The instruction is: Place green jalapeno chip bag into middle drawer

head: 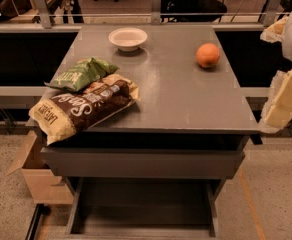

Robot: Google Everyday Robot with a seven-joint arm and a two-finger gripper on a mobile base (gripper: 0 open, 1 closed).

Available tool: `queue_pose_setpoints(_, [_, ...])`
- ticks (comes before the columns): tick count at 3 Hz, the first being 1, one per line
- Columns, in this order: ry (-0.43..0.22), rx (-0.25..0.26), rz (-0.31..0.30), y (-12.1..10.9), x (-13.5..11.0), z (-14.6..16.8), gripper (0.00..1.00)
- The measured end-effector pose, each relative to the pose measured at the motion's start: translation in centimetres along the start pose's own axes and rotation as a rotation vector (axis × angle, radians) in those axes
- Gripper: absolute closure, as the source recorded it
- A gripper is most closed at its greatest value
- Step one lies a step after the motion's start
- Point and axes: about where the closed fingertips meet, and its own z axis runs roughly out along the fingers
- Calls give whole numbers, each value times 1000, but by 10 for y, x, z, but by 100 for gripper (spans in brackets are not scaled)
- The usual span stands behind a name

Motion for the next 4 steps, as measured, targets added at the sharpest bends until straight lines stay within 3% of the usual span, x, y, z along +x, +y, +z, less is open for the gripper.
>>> queue_pose_setpoints(1, [0,0,0,0,0,0,0])
queue_pose_setpoints(3, [-151,88,-254,-39,-105,5,0])
queue_pose_setpoints(4, [-264,125,-406,-53,-174,19,0])
